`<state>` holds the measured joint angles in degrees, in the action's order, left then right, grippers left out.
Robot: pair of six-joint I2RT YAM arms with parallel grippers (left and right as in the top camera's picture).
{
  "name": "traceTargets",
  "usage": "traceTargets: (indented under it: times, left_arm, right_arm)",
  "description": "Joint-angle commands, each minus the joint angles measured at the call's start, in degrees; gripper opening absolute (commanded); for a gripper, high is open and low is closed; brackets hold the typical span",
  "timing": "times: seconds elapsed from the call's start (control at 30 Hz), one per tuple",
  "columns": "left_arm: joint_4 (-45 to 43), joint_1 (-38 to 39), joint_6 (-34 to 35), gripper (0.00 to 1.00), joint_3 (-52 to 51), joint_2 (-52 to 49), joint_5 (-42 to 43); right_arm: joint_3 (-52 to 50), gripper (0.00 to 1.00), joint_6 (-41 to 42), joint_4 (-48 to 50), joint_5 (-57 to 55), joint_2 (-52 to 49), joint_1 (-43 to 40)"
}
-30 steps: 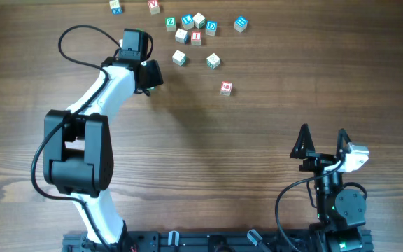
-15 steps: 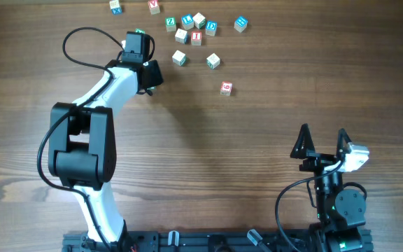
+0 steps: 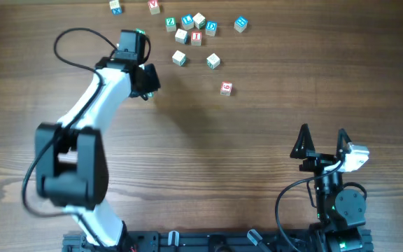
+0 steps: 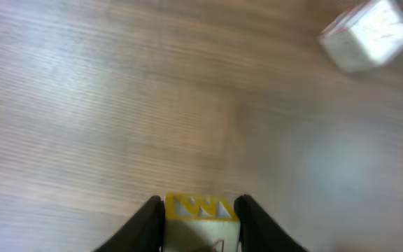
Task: Form a tower
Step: 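Lower the left gripper over the A block and close on it, then carry the A block toward the table center with the left gripper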
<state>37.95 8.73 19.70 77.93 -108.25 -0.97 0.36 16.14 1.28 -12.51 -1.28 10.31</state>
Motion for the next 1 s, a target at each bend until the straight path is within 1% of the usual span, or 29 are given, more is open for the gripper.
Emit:
traceTargets:
  times: [0.0, 0.13, 0.2, 0.27, 0.37, 0.43, 0.57, 0.63, 0.73, 0.87, 0.93, 0.97]
  left_arm:
    - [6.36, 1.11, 1.55, 0.31, -0.17, 9.88, 3.1]
    - [12.11, 4.22, 4.74, 0.31, -0.2, 13.31, 3.08]
    - [14.8, 6.99, 6.88, 0.31, -0.22, 12.81, 3.08]
    - [15.39, 10.12, 9.33, 0.31, -0.72, 11.82, 2.86]
    - [12.09, 14.21, 11.98, 0.31, -3.43, 10.6, 1.92]
    - [9.49, 16.9, 15.23, 0.29, -6.12, 9.62, 0.52]
    - [5.09, 20.09, 16.0, 0.28, -9.53, 7.34, -0.24]
    - [3.56, 21.24, 16.7, 0.27, -10.6, 6.08, -3.41]
    - [2.27, 21.7, 16.79, 0.28, -10.82, 4.28, -6.91]
    - [-0.52, 21.84, 16.79, 0.27, -10.88, 2.34, -6.84]
    - [-1.18, 21.97, 16.79, 0.28, -10.93, 1.55, -6.82]
    - [-1.4, 21.97, 16.79, 0.31, -10.93, 1.18, -6.84]
  right_arm:
    - [-0.07, 1.0, -0.98, 0.31, -0.59, 0.24, -0.24]
    - [-0.07, 1.0, -0.98, 0.31, -0.59, 0.24, -0.24]
    - [-0.07, 1.0, -0.96, 0.28, -0.59, 0.24, -0.24]
    - [-0.07, 1.0, -0.96, 0.28, -0.59, 0.24, -0.24]
    - [-0.07, 1.0, -0.96, 0.28, -0.59, 0.24, -0.24]
    - [-0.07, 1.0, -0.98, 0.28, -0.59, 0.24, -0.24]
    - [-0.07, 1.0, -0.96, 0.28, -0.59, 0.24, -0.24]
    - [-0.07, 1.0, -0.98, 0.28, -0.59, 0.24, -0.24]
    - [-0.07, 1.0, -0.98, 0.31, -0.59, 0.24, -0.24]
    - [-0.07, 1.0, -0.96, 0.31, -0.59, 0.24, -0.24]
    - [-0.07, 1.0, -0.98, 0.31, -0.59, 0.24, -0.24]
    - [-0.07, 1.0, -0.96, 0.28, -0.59, 0.24, -0.24]
